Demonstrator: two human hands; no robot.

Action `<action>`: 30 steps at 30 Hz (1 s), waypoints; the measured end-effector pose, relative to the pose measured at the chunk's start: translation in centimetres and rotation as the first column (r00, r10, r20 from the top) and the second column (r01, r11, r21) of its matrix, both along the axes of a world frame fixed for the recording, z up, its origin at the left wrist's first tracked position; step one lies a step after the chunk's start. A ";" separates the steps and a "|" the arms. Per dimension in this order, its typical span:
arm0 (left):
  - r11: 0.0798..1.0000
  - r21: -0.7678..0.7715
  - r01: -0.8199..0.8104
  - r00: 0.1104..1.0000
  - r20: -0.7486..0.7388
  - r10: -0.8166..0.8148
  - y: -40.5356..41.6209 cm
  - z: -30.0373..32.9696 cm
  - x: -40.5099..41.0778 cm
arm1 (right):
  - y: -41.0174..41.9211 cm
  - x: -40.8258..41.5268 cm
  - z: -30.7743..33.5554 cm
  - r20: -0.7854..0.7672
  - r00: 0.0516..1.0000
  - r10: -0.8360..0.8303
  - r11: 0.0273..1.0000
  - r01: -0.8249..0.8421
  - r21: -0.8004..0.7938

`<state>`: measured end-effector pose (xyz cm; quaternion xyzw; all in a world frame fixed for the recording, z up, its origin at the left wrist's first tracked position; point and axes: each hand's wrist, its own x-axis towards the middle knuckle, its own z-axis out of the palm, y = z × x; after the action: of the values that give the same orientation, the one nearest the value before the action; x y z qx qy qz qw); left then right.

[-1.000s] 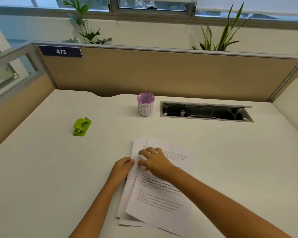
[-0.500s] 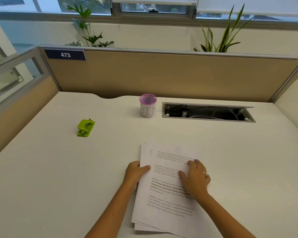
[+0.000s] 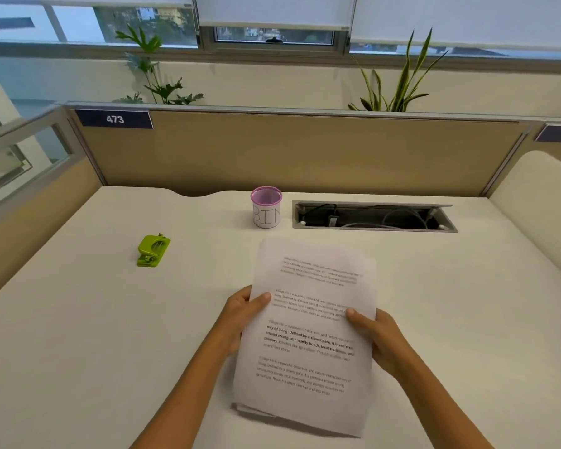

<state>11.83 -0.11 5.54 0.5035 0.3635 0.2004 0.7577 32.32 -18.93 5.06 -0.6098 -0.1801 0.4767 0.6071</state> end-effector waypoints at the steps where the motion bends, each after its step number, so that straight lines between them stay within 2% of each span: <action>1: 0.999 0.050 0.013 1.000 0.007 -0.014 0.1 0.7 0.2 | 0.3 -0.4 0.9 0.053 0.999 -0.001 1.000 0.001 0.015; 3: 0.981 0.193 0.001 1.000 0.026 -0.006 0.1 2.5 0.8 | 1.2 -1.0 2.7 0.190 0.978 -0.083 0.993 0.066 0.096; 6: 0.906 0.417 -0.072 0.995 0.091 0.037 -0.3 5.7 1.9 | 2.5 -2.0 6.0 0.329 0.908 -0.260 0.945 0.168 0.281; 10: 0.828 0.543 -0.141 0.986 0.151 0.069 -1.0 7.9 2.7 | 3.1 -3.0 8.3 0.439 0.826 -0.353 0.901 0.173 0.398; 14: 0.823 0.554 -0.128 0.991 0.112 0.078 -1.4 6.1 2.3 | 2.4 -3.5 5.9 0.376 0.853 -0.361 0.908 0.231 0.348; 19: 0.864 0.491 -0.111 0.994 0.069 0.088 -2.1 3.9 1.6 | 2.1 -4.4 3.4 0.327 0.881 -0.341 0.931 0.267 0.250; 26: 0.870 0.466 -0.161 0.985 0.127 0.114 -1.5 5.1 1.6 | 2.8 -3.9 4.8 0.335 0.880 -0.337 0.923 0.238 0.302; 30: 0.888 0.445 -0.114 0.994 0.054 0.100 -1.7 3.2 1.0 | 2.3 -4.4 2.6 0.343 0.891 -0.298 0.949 0.236 0.210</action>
<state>12.86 -1.83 8.76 0.6403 0.3239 0.3272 0.6148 27.88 -16.65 7.63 -0.6560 -0.2436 0.2487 0.6697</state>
